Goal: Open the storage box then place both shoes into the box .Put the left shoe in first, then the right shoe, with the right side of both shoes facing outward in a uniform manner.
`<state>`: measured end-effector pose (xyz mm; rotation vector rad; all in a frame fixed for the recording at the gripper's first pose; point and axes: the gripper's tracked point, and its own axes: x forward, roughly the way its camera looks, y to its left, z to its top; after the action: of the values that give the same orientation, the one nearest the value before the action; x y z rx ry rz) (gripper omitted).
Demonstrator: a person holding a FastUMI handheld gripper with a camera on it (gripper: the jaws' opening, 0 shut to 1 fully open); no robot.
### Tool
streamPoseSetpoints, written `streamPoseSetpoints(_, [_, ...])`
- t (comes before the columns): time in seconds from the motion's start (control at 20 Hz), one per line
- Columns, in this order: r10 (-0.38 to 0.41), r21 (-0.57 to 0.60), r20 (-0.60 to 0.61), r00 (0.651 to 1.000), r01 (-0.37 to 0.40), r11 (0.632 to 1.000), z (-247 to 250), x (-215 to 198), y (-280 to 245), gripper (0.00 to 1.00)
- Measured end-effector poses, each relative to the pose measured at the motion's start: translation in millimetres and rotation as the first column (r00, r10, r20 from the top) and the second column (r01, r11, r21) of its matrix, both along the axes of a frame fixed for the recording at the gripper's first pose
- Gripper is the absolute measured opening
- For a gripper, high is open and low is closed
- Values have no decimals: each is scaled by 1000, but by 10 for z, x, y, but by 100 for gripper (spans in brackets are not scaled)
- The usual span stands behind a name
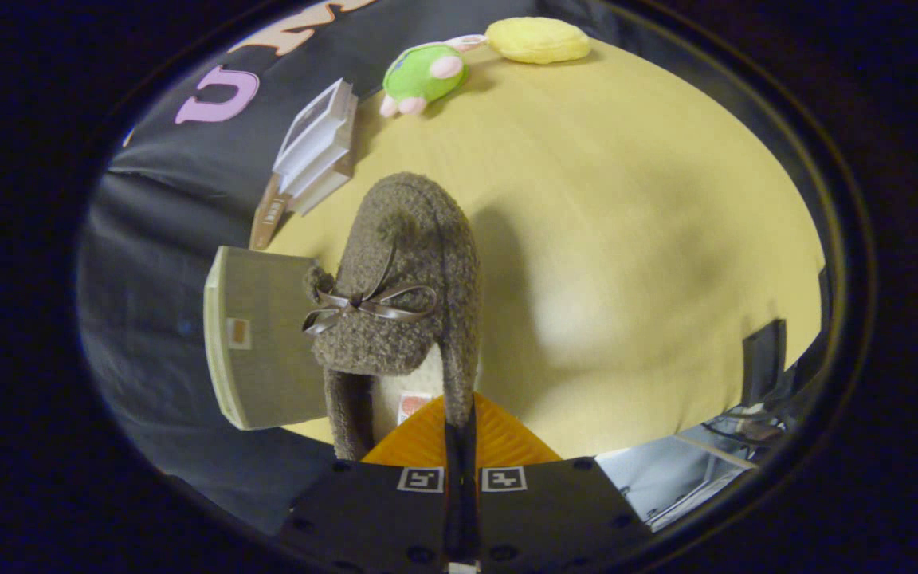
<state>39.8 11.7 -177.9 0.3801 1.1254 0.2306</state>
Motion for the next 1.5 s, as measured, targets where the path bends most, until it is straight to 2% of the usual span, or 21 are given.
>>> streamPoseSetpoints(0.25, [83, 82, 27, 996, -85, 993, 498, -309, 440, 3])
streamPoseSetpoints(0.55, [130, 178, 113, 985, -149, 973, 1188, -399, 1038, 3])
streamPoseSetpoints(0.75, [162, 211, 132, 978, -188, 959, 1446, -360, 1531, 3])
streamPoseSetpoints(1.0, [242, 143, 149, 959, -263, 954, 1393, -324, 2200, 3])
streamPoseSetpoints(1.2, [297, 182, 97, 950, -311, 933, 1270, -380, 2855, 3])
streamPoseSetpoints(1.5, [295, -1, 67, 953, -296, 955, 730, -238, 2951, 4])
